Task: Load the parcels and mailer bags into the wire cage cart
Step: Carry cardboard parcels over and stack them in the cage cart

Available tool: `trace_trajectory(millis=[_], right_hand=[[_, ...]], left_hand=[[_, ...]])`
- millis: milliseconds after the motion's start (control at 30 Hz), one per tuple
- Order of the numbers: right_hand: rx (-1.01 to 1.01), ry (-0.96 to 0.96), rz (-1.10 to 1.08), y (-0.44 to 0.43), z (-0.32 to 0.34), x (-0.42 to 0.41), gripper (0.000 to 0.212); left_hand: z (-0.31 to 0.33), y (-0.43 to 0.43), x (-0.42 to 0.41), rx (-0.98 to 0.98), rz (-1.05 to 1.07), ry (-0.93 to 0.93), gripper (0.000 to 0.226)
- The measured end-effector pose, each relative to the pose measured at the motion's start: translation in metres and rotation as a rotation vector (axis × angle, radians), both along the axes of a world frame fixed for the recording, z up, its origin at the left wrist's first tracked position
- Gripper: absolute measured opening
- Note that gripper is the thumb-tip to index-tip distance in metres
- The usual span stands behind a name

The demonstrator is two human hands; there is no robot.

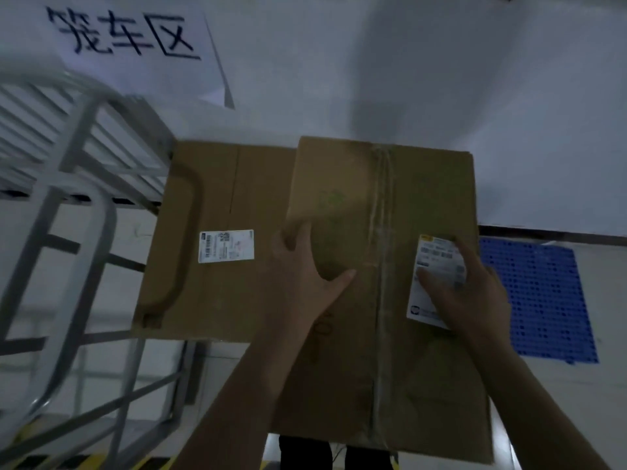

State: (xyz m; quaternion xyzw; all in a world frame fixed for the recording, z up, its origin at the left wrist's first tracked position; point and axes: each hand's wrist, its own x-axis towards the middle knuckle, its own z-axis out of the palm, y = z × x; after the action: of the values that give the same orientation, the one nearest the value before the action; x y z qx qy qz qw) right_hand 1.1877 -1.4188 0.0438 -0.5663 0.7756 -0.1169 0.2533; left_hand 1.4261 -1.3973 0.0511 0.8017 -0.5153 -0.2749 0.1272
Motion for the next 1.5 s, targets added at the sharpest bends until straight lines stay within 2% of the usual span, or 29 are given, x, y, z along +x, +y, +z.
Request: trace_trajectory(millis=[133, 367, 500, 633, 767, 867, 967, 1100, 1300, 1500], right_hand=[[-0.043, -0.063, -0.074, -0.005, -0.045, -0.023, 0.072], [0.051, -0.053, -0.214, 0.003, -0.114, -0.088, 0.083], [0.040, -0.065, -0.110, -0.005, -0.158, -0.144, 0.082], [-0.015, -0.065, -0.110, -0.013, -0.105, -0.100, 0.077], [0.004, -0.071, -0.108, -0.028, -0.091, -0.083, 0.073], [-0.046, -0.038, -0.100, -0.038, -0.087, -0.083, 0.083], [-0.063, 0.019, -0.045, -0.048, -0.109, -0.072, 0.090], [-0.065, 0.013, -0.009, -0.064, -0.175, -0.060, 0.096], [-0.077, -0.023, 0.058, -0.085, -0.270, -0.051, 0.089], [0.005, -0.070, 0.106, -0.083, -0.352, -0.036, 0.088]], left_hand=[[-0.026, -0.009, -0.028, -0.094, -0.019, -0.096, 0.107], [-0.043, -0.018, -0.066, -0.125, -0.088, -0.208, 0.107], [-0.040, -0.027, -0.069, -0.072, -0.129, -0.211, 0.109], [-0.036, -0.032, -0.070, -0.054, -0.131, -0.228, 0.116], [-0.044, -0.041, -0.068, -0.049, -0.147, -0.211, 0.119], [-0.059, -0.044, -0.069, -0.001, -0.149, -0.180, 0.120], [-0.091, -0.051, -0.066, 0.060, -0.114, -0.187, 0.123], [-0.143, -0.066, -0.057, 0.087, -0.064, -0.196, 0.126], [-0.231, -0.079, -0.046, 0.235, -0.046, -0.187, 0.141], [-0.317, -0.085, -0.037, 0.295, 0.012, -0.139, 0.146]])
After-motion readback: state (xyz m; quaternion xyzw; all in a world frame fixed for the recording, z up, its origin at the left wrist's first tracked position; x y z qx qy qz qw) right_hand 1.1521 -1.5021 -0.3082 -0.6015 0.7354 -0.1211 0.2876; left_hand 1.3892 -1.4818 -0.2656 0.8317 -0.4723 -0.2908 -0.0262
